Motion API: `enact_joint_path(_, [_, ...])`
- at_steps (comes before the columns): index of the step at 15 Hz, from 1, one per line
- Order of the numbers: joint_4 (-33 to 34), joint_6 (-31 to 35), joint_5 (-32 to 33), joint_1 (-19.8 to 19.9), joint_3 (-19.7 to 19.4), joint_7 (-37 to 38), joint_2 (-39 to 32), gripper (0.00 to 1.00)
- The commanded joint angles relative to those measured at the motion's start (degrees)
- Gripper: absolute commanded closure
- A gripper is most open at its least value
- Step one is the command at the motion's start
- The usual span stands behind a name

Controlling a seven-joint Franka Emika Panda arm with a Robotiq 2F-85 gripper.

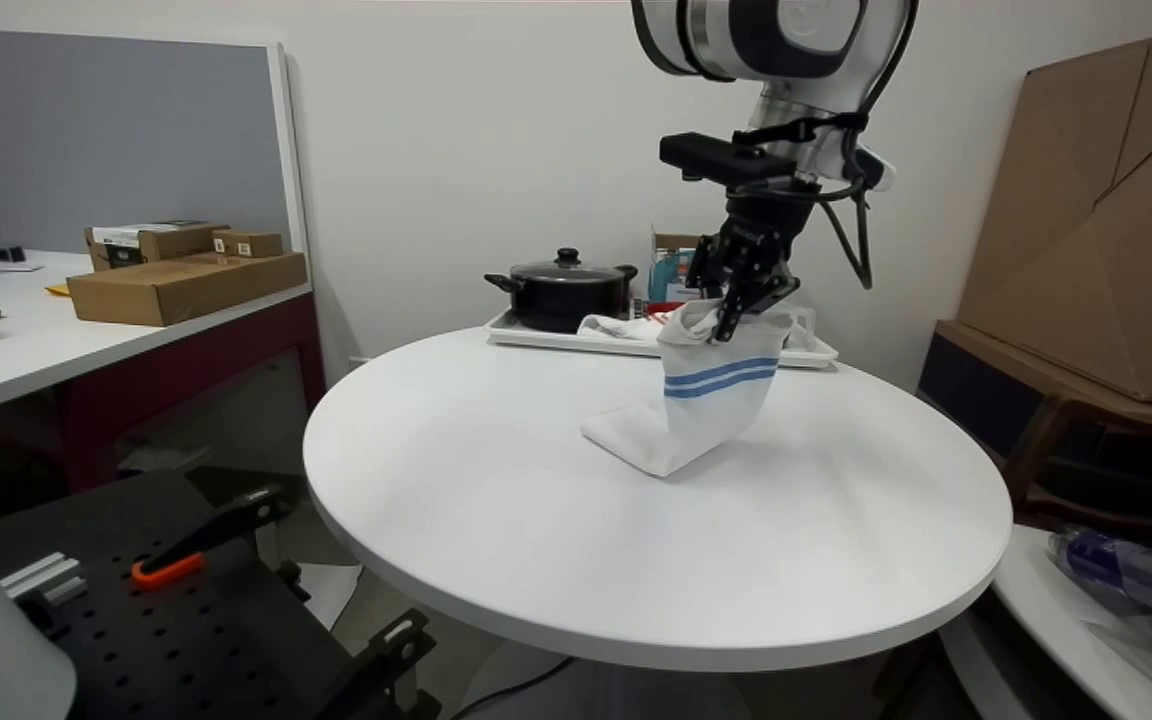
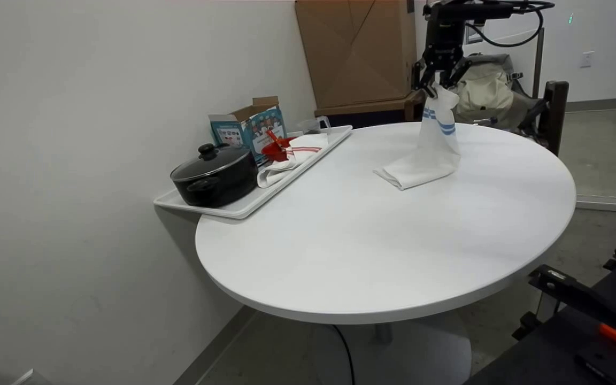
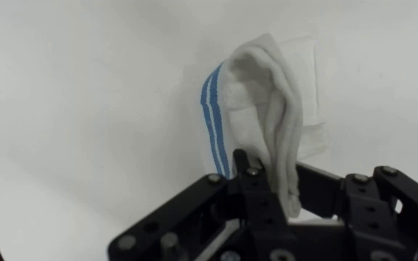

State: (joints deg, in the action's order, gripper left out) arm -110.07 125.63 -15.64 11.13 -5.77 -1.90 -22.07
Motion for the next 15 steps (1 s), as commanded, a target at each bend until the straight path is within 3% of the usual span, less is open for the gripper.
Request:
enact_joint_path(1, [4.7,-5.0,1.2,0.2,0.1,0.0,-2.3,0.96])
enact_joint_path(12, [9.5,-12.8,1.4,0.7,0.3,-1.2,-4.5,0.96])
enact_joint_path(13, [3.7,-6.0,0.3,-1.7,2.3,-1.7,-6.9,0.96])
enact_joint_path(15, [5.4,-9.2,0.5,-0.2,1.5,-1.1,-4.7,0.92])
